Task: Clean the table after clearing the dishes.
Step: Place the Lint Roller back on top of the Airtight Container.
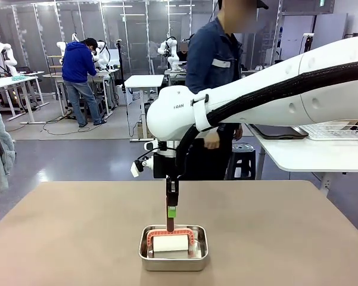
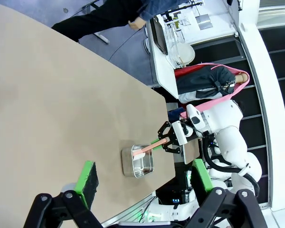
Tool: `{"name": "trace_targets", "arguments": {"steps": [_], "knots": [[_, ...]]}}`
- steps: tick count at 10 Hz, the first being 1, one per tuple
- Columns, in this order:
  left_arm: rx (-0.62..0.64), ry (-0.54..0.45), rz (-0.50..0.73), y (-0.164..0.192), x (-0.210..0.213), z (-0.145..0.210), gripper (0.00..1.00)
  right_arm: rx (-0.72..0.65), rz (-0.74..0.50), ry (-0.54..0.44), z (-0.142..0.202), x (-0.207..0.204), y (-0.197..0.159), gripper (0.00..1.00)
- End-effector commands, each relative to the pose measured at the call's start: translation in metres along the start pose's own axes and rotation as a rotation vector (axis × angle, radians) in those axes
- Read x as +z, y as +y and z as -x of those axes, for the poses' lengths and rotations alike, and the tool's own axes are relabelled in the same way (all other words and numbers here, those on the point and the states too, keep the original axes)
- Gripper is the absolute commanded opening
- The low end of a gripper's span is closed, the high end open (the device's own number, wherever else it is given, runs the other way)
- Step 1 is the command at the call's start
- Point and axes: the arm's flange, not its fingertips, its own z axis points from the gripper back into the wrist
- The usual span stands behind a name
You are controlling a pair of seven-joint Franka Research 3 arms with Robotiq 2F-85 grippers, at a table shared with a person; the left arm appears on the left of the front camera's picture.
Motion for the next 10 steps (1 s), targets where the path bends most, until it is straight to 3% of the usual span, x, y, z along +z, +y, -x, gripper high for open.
{"name": "trace_targets", "arguments": {"steps": [1,2,4,10], "knots": [[0.015,-0.002,0.009,-0.004,0.003,0.001,1.0,-0.016,0.005,-0.008,0.001,-0.004,-0.004,0.52],[0.015,-0.002,0.009,-0.004,0.003,0.001,1.0,-0.015,0.012,-0.013,0.003,-0.004,-0.005,0.75],[0.015,-0.002,0.009,-0.004,0.003,0.001,1.0,-0.008,0.022,-0.017,0.002,-0.002,-0.003,1.0],[0.015,-0.002,0.009,-0.004,0.003,0.001,1.0,-0.014,0.075,-0.024,0.004,0.008,-0.002,1.0]]}}
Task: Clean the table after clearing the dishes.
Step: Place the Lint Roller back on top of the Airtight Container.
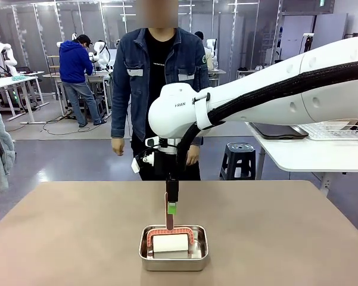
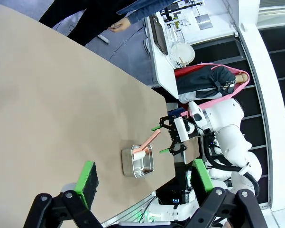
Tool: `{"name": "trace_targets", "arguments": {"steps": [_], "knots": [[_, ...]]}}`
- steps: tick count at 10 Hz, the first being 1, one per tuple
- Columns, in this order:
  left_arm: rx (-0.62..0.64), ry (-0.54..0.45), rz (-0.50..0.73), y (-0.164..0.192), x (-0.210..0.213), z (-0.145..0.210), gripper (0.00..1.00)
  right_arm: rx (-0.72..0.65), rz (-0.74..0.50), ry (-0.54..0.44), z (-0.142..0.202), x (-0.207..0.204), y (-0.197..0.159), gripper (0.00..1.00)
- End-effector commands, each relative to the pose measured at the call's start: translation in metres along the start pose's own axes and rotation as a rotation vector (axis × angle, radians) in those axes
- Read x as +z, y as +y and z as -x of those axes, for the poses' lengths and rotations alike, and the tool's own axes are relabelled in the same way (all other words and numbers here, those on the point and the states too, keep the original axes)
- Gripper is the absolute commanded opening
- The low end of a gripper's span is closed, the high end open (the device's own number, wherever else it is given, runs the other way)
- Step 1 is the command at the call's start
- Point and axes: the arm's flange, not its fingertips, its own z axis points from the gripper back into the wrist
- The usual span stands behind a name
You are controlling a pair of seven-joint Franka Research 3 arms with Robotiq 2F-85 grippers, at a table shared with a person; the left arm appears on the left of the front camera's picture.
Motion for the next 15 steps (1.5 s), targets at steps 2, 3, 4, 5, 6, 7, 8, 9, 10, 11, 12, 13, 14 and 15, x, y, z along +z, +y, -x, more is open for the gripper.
{"name": "trace_targets", "arguments": {"steps": [2,3,4,5,6,7,8,9,10,11,12,13,14,15], "knots": [[0.015,-0.002,0.009,-0.004,0.003,0.001,1.0,0.0,0.0,0.0,0.0,0.0,0.0,1.0],[0.015,-0.002,0.009,-0.004,0.003,0.001,1.0,0.0,0.0,0.0,0.0,0.0,0.0,1.0],[0.015,-0.002,0.009,-0.004,0.003,0.001,1.0,0.0,0.0,0.0,0.0,0.0,0.0,1.0],[0.015,-0.002,0.009,-0.004,0.003,0.001,1.0,0.0,0.0,0.0,0.0,0.0,0.0,1.0],[0.015,-0.002,0.009,-0.004,0.003,0.001,1.0,0.0,0.0,0.0,0.0,0.0,0.0,1.0],[0.015,-0.002,0.009,-0.004,0.003,0.001,1.0,0.0,0.0,0.0,0.0,0.0,0.0,1.0],[0.015,-0.002,0.009,-0.004,0.003,0.001,1.0,0.0,0.0,0.0,0.0,0.0,0.0,1.0],[0.015,-0.002,0.009,-0.004,0.003,0.001,1.0,0.0,0.0,0.0,0.0,0.0,0.0,1.0],[0.015,-0.002,0.009,-0.004,0.003,0.001,1.0,0.0,0.0,0.0,0.0,0.0,0.0,1.0],[0.015,-0.002,0.009,-0.004,0.003,0.001,1.0,0.0,0.0,0.0,0.0,0.0,0.0,1.0],[0.015,-0.002,0.009,-0.004,0.003,0.001,1.0,-0.02,0.019,0.016,0.0,-0.001,-0.002,1.0],[0.015,-0.002,0.009,-0.004,0.003,0.001,1.0,-0.119,-0.016,-0.095,0.023,0.022,-0.005,1.0],[0.015,-0.002,0.009,-0.004,0.003,0.001,1.0,-0.198,-0.065,-0.24,0.046,0.045,-0.009,1.0],[0.015,-0.002,0.009,-0.004,0.003,0.001,1.0,-0.275,-0.141,-0.412,0.074,0.058,-0.016,1.0]]}}
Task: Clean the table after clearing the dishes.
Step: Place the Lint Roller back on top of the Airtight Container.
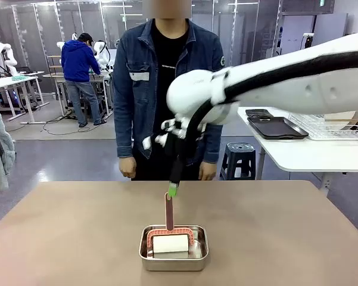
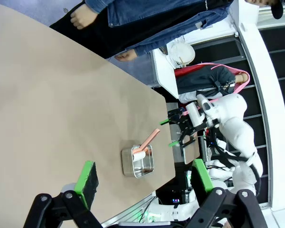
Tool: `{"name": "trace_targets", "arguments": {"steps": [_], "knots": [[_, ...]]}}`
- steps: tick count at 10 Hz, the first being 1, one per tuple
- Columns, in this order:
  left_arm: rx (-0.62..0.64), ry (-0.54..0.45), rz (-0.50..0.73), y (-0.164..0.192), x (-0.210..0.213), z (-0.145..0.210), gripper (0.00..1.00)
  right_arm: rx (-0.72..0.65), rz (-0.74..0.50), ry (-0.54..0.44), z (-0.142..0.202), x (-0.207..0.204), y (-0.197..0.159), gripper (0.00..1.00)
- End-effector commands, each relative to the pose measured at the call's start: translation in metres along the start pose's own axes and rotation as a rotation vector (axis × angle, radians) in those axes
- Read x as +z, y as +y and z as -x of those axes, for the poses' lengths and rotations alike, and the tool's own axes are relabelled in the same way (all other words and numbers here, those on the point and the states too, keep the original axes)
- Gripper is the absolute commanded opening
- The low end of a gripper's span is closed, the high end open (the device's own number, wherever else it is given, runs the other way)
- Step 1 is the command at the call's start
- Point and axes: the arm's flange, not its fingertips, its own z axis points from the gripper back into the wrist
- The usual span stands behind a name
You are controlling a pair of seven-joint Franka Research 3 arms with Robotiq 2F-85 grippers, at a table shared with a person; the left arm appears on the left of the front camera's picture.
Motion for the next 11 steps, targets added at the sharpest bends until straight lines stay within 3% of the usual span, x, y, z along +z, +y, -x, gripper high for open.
{"name": "trace_targets", "arguments": {"steps": [1,3,5,7,9,11], "knots": [[0.015,-0.002,0.009,-0.003,0.003,0.001,1.0,-0.178,-0.175,-0.367,0.059,0.027,-0.01,1.0],[0.015,-0.002,0.009,-0.003,0.003,0.001,1.0,-0.273,-0.412,-0.723,0.15,0.041,-0.021,1.0],[0.015,-0.002,0.009,-0.003,0.003,0.001,1.0,-0.378,-0.463,-0.982,0.247,0.041,-0.015,1.0],[0.015,-0.002,0.009,-0.003,0.003,0.001,1.0,-0.558,-0.38,-1.208,0.356,0.04,0.01,1.0],[0.015,-0.002,0.009,-0.003,0.003,0.001,1.0,-0.708,-0.357,-1.338,0.458,0.04,0.036,1.0],[0.015,-0.002,0.009,-0.003,0.003,0.001,1.0,-0.766,-0.378,-1.364,0.539,0.048,0.068,1.0]]}}
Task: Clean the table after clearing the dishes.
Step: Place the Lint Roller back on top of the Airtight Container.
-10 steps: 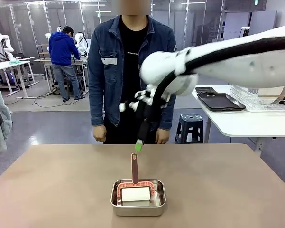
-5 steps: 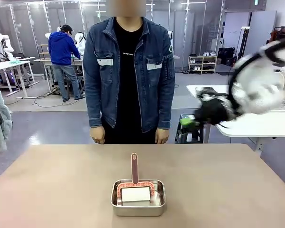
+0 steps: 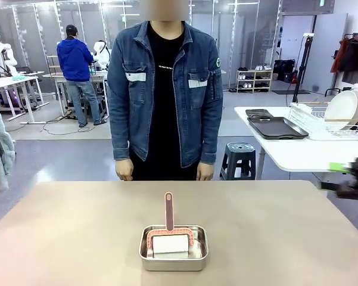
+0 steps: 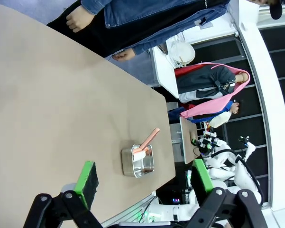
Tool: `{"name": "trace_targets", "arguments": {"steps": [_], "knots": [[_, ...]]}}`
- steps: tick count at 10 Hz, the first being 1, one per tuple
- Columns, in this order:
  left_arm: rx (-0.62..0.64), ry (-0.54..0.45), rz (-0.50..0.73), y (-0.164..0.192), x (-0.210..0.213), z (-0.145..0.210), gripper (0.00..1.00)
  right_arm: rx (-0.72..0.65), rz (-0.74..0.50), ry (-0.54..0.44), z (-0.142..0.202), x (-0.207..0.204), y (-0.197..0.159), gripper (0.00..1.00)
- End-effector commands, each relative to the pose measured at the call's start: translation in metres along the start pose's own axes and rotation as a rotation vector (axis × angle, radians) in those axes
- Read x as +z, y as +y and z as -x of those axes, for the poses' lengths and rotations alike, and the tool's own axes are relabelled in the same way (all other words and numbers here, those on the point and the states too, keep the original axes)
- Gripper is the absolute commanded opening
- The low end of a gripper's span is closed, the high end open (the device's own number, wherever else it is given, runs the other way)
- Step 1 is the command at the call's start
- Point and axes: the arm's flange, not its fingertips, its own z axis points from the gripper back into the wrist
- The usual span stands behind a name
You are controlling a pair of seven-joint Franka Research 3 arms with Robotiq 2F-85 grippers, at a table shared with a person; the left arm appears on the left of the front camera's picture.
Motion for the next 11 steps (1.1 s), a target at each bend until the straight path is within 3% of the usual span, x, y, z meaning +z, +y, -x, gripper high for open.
{"name": "trace_targets", "arguments": {"steps": [1,3,5,7,11], "knots": [[0.016,-0.004,0.009,-0.003,0.003,0.001,1.0,-0.064,0.0,-0.007,0.007,0.045,0.007,1.0],[0.016,-0.004,0.009,-0.003,0.003,0.001,1.0,-0.158,0.09,-0.051,0.04,0.099,-0.004,1.0],[0.016,-0.004,0.009,-0.003,0.003,0.001,1.0,-0.194,0.111,-0.121,0.07,0.121,-0.01,1.0],[0.016,-0.004,0.009,-0.003,0.003,0.001,1.0,-0.159,0.155,-0.107,0.072,0.119,-0.012,1.0],[0.016,-0.004,0.009,-0.003,0.003,0.001,1.0,-0.179,0.11,-0.114,0.071,0.128,-0.015,1.0]]}}
